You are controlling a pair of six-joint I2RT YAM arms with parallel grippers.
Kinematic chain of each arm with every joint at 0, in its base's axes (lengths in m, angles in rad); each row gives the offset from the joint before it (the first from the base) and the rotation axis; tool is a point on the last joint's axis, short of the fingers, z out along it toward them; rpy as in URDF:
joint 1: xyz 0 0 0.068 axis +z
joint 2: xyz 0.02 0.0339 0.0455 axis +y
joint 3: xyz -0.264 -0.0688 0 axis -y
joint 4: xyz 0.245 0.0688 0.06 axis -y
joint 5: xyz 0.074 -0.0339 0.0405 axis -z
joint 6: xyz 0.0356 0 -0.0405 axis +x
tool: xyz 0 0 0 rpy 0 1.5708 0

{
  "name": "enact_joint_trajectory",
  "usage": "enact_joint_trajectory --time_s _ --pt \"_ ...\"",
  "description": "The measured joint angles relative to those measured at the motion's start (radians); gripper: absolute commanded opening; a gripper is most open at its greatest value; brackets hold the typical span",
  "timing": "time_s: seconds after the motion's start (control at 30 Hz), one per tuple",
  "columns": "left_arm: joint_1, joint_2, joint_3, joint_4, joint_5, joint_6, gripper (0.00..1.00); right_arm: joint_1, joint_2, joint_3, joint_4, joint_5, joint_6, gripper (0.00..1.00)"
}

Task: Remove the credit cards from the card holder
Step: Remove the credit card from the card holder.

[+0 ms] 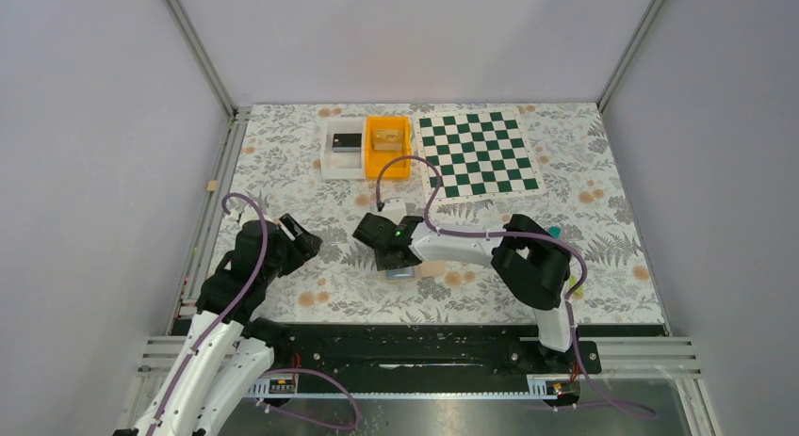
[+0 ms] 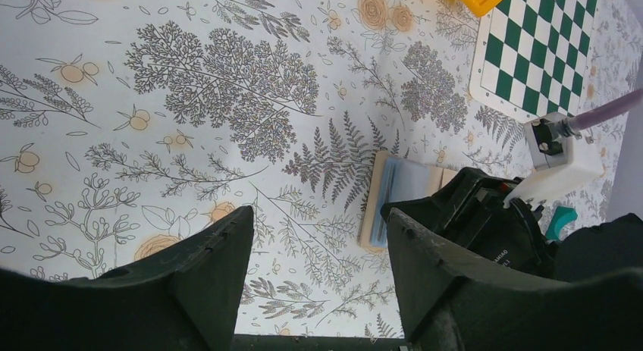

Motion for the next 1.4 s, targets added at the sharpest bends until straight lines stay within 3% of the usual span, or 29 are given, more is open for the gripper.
enact_joint_trajectory --time_s 0.33,0.37,0.47,0.67,1.1,1.4 --pt "0.0 0.029 -0.05 0.045 0.062 -0.012 0.64 0.0 -0.095 -0.12 0.117 -0.026 0.023 0.45" --pt "0.0 0.035 -0.057 0.051 0.075 -0.016 0.63 -0.002 -0.104 -0.129 0.125 -0.026 0.024 0.47" --pt "0.0 0.049 -0.081 0.073 0.114 -0.027 0.63 -0.004 -0.119 -0.143 0.139 -0.025 0.023 0.71" --pt "0.0 0.063 -0.123 0.106 0.164 -0.052 0.63 -0.005 -0.117 -0.117 0.113 -0.025 -0.011 0.75" --pt "0.0 0.065 -0.125 0.128 0.173 -0.059 0.63 -0.005 -0.028 -0.049 0.04 0.011 -0.046 0.73" --pt "0.0 0.064 -0.129 0.136 0.173 -0.059 0.63 -0.005 -0.017 -0.049 0.038 0.014 -0.05 0.55"
